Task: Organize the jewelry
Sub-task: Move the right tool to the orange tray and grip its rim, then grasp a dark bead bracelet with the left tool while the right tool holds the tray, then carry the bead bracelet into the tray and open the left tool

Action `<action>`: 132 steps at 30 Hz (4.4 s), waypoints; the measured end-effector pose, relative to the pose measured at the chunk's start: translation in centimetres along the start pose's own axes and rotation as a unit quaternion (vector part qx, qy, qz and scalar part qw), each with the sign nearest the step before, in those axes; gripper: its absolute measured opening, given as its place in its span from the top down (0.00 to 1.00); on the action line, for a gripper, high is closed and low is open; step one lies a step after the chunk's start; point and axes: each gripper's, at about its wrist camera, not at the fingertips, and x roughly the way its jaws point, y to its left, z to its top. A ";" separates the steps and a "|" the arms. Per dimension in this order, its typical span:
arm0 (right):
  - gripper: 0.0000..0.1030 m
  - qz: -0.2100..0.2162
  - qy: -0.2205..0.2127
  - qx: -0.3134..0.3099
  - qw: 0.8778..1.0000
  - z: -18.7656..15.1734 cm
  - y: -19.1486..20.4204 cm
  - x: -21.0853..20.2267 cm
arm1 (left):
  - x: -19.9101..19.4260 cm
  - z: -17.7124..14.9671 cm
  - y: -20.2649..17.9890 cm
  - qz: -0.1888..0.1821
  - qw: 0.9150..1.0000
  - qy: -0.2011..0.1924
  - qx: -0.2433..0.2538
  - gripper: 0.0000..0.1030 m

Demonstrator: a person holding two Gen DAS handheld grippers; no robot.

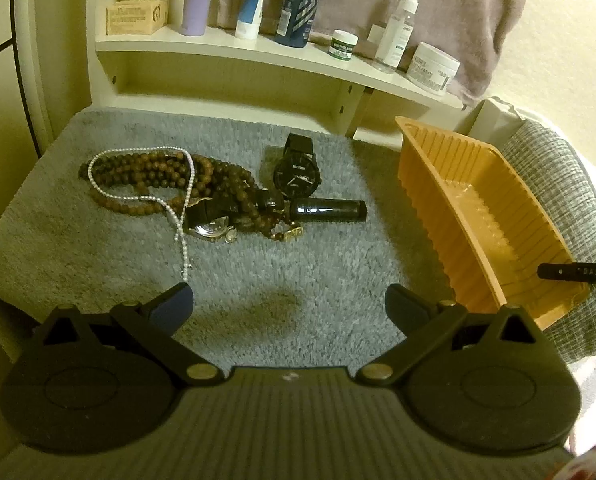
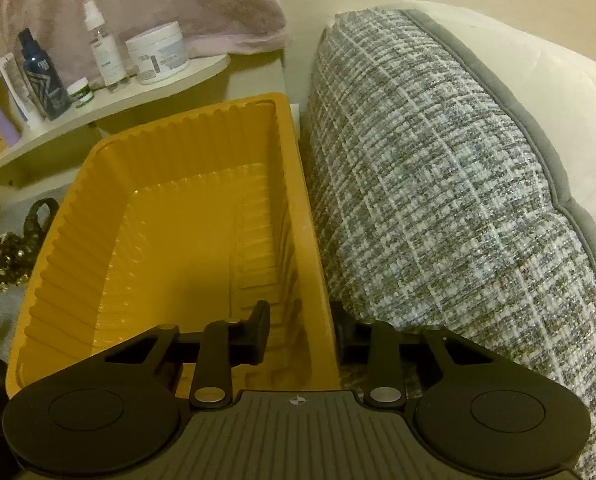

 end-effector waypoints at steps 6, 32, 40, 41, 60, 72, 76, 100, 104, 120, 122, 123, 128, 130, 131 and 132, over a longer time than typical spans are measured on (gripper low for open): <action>0.77 -0.007 0.003 0.002 1.000 0.1 0.9 0.7 | 0.1 -0.2 -0.1 -0.009 1.000 0.000 -0.002 0.02; 0.96 -0.025 -0.007 0.024 0.999 1.8 5.0 0.8 | -0.6 -0.5 2.4 -0.022 0.999 -0.012 -0.031 0.02; 0.97 -0.066 -0.037 -0.039 0.996 1.4 8.0 -1.4 | 0.2 -0.1 2.9 -0.022 1.000 -0.012 -0.020 0.10; 0.97 -0.074 -0.043 -0.048 0.995 1.3 8.6 -1.6 | 0.3 0.0 3.2 -0.019 1.000 -0.013 -0.018 0.11; 0.97 -0.096 -0.043 -0.064 0.992 1.4 9.9 -1.4 | 2.9 3.6 3.9 -0.010 0.994 -0.049 0.098 0.69; 0.97 -0.092 -0.044 -0.063 0.993 1.4 9.8 -1.2 | 5.5 5.8 3.1 -0.018 0.996 -0.017 0.082 0.79; 0.97 -0.091 -0.045 -0.062 0.993 1.3 9.9 -1.3 | 5.2 5.9 2.6 -0.013 0.995 -0.023 0.098 0.94; 0.97 -0.090 -0.063 -0.062 0.992 1.5 10.1 -2.0 | 0.2 10.7 1.0 -0.064 0.986 -0.084 0.127 0.94; 0.97 -0.089 -0.066 -0.063 0.992 1.6 10.1 -2.1 | -0.8 11.6 0.9 -0.081 0.986 -0.094 0.114 0.94; 0.97 -0.084 -0.070 -0.055 0.992 1.2 10.1 -2.2 | -0.9 11.5 -2.7 -0.126 0.980 -0.085 0.131 0.94; 0.97 -0.084 -0.070 -0.054 0.992 1.2 10.0 -2.2 | -0.5 11.0 -3.9 -0.144 0.978 -0.078 0.132 0.94; 0.97 -0.084 -0.070 -0.054 0.993 1.2 10.1 -2.2 | -0.3 10.8 -4.5 -0.153 0.977 -0.073 0.131 0.94; 0.97 -0.084 -0.073 -0.051 0.992 1.0 10.0 -2.3 | 1.2 9.1 -7.6 -0.186 0.971 -0.048 0.141 0.94; 0.97 -0.082 -0.080 -0.047 0.992 1.0 9.9 -2.4 | 1.9 8.3 -8.6 -0.192 0.970 -0.038 0.145 0.94; 0.97 -0.083 -0.082 -0.048 0.992 0.9 9.9 -2.4 | 2.2 7.9 -9.1 -0.195 0.969 -0.033 0.148 0.94; 0.97 -0.083 -0.085 -0.047 0.992 0.9 9.9 -2.4 | 2.4 7.6 -9.4 -0.195 0.969 -0.030 0.150 0.94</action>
